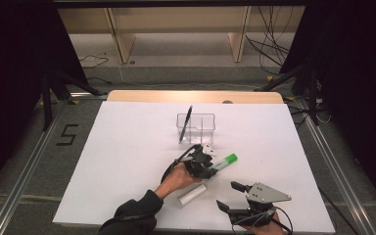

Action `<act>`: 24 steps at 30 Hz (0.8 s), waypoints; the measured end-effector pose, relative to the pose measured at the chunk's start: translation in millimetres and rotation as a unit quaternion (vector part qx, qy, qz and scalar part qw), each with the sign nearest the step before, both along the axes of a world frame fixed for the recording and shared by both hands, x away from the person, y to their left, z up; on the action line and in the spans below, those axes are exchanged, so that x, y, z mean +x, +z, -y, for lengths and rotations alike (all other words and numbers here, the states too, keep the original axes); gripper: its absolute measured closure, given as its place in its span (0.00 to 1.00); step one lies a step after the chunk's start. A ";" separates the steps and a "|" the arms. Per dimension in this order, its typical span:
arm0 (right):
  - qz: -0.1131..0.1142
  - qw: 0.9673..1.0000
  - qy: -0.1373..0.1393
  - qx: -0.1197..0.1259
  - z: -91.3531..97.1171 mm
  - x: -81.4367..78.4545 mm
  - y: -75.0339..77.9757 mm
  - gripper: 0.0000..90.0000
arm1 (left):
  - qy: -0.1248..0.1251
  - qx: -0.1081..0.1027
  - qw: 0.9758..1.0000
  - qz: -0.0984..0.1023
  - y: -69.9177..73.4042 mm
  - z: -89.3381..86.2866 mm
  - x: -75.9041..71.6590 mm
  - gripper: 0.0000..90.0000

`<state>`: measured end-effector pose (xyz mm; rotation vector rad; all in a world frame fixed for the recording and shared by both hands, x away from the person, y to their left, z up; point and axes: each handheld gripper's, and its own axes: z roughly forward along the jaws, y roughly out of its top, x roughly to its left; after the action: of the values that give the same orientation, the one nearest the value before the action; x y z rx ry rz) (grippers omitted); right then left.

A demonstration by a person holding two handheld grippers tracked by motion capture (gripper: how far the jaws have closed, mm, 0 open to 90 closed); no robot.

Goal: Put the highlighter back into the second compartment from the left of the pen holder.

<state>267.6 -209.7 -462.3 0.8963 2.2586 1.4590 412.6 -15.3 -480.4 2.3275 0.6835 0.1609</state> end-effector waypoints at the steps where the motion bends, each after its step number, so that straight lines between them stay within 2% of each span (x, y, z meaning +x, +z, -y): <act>1: -0.005 1.000 -0.003 0.002 0.9 0.5 0.0 0.27 | 0.002 -0.006 1.000 0.002 1.1 -0.8 -0.1 0.73; 2: -0.005 1.000 -0.003 0.002 0.9 0.5 0.0 0.27 | 0.002 -0.006 1.000 0.002 1.1 -0.8 -0.1 0.73; 3: -0.007 1.000 -0.008 0.006 1.9 1.1 -0.1 0.27 | 0.006 -0.017 1.000 0.003 3.0 -2.4 0.0 0.73; 6: -0.010 1.000 -0.011 0.009 3.4 2.0 0.1 0.27 | 0.007 -0.020 1.000 0.007 6.1 -5.1 0.0 0.73; 7: -0.016 1.000 -0.016 0.017 4.8 2.8 0.2 0.27 | 0.011 -0.029 0.999 0.010 8.9 -8.1 -0.4 0.73; 10: -0.020 0.999 -0.022 0.023 6.3 3.8 0.6 0.27 | 0.013 -0.038 0.999 0.013 12.1 -12.4 -1.0 0.73; 11: -0.026 0.999 -0.034 0.032 7.4 5.4 0.8 0.27 | 0.016 -0.047 0.999 0.019 15.2 -16.9 -2.0 0.73; 12: -0.026 0.999 -0.034 0.032 7.4 5.4 0.8 0.27 | 0.016 -0.047 0.999 0.019 15.2 -16.9 -2.0 0.73; 14: -0.038 0.997 -0.045 0.046 8.9 7.7 1.1 0.27 | 0.021 -0.060 0.998 0.021 18.2 -21.1 -3.5 0.73; 16: -0.051 0.995 -0.059 0.062 10.6 10.5 2.2 0.27 | 0.023 -0.067 0.997 0.025 21.2 -25.3 -5.3 0.73; 17: -0.060 0.993 -0.074 0.075 12.3 14.0 3.9 0.27 | 0.024 -0.068 0.997 0.029 22.7 -27.3 -6.2 0.73; 18: -0.060 0.993 -0.074 0.075 12.3 14.0 3.9 0.27 | 0.025 -0.071 0.997 0.032 24.0 -29.2 -7.1 0.73; 19: -0.070 0.990 -0.086 0.092 14.4 16.9 6.0 0.27 | 0.029 -0.079 0.996 0.035 26.5 -33.1 -8.5 0.73; 20: -0.070 0.990 -0.086 0.092 14.4 16.9 6.0 0.27 | 0.029 -0.079 0.996 0.035 26.5 -33.1 -8.5 0.73; 21: -0.080 0.986 -0.099 0.110 16.8 20.0 7.5 0.28 | 0.030 -0.083 0.995 0.037 28.2 -36.7 -10.1 0.73; 22: -0.080 0.986 -0.099 0.110 16.8 20.0 7.5 0.28 | 0.030 -0.083 0.995 0.037 28.2 -36.7 -10.1 0.73; 23: -0.086 0.982 -0.107 0.126 19.3 22.8 8.6 0.28 | 0.029 -0.085 0.995 0.038 29.4 -40.8 -12.3 0.73; 24: -0.086 0.982 -0.107 0.126 19.3 22.8 8.6 0.28 | 0.029 -0.085 0.995 0.038 29.4 -40.8 -12.3 0.73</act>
<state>290.3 -229.1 -453.7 1.3451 2.0402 1.6457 400.3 25.4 -451.0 2.1294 0.6996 0.2074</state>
